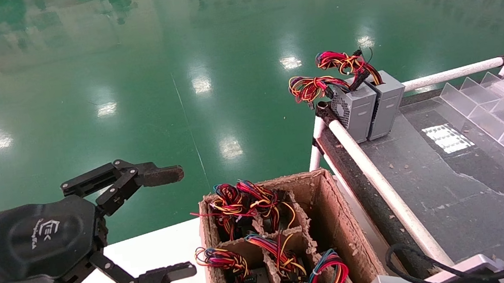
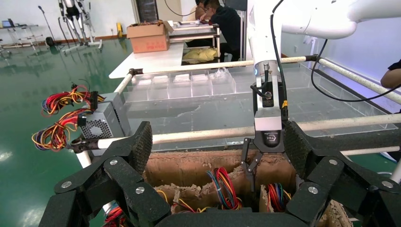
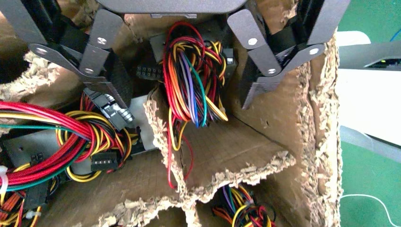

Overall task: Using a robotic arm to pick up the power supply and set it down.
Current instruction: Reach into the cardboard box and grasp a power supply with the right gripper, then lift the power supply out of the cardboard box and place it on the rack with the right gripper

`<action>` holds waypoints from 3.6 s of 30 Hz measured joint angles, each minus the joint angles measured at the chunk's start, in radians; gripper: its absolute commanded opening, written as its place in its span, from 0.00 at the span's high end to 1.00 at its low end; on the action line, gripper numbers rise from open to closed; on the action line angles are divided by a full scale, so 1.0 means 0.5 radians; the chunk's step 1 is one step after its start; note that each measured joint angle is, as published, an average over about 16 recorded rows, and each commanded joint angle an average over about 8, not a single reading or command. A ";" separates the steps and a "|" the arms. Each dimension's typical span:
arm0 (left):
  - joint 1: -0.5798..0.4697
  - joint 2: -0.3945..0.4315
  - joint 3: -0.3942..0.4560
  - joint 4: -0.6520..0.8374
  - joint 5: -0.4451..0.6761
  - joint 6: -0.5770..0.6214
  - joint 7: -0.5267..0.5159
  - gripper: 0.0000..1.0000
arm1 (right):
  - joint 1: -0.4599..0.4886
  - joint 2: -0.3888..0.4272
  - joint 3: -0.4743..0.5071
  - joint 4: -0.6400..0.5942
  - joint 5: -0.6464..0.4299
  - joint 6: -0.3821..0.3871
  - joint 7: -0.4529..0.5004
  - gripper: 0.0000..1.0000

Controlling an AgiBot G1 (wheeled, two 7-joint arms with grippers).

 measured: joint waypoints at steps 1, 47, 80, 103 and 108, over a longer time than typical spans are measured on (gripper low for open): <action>0.000 0.000 0.000 0.000 0.000 0.000 0.000 0.00 | 0.009 0.002 -0.012 0.001 0.000 0.000 -0.001 1.00; 0.000 0.000 0.001 0.000 -0.001 0.000 0.000 0.00 | 0.096 0.287 0.033 0.004 0.545 0.244 -0.363 1.00; 0.000 0.000 0.001 0.000 -0.001 0.000 0.001 0.00 | -0.414 0.697 0.657 -0.101 1.558 0.925 -1.274 1.00; 0.000 -0.001 0.002 0.000 -0.001 -0.001 0.001 0.00 | -0.404 0.652 0.698 -0.748 1.392 1.506 -1.511 1.00; 0.000 -0.001 0.002 0.000 -0.001 -0.001 0.001 0.00 | -0.229 0.500 0.613 -0.983 1.226 1.495 -1.526 1.00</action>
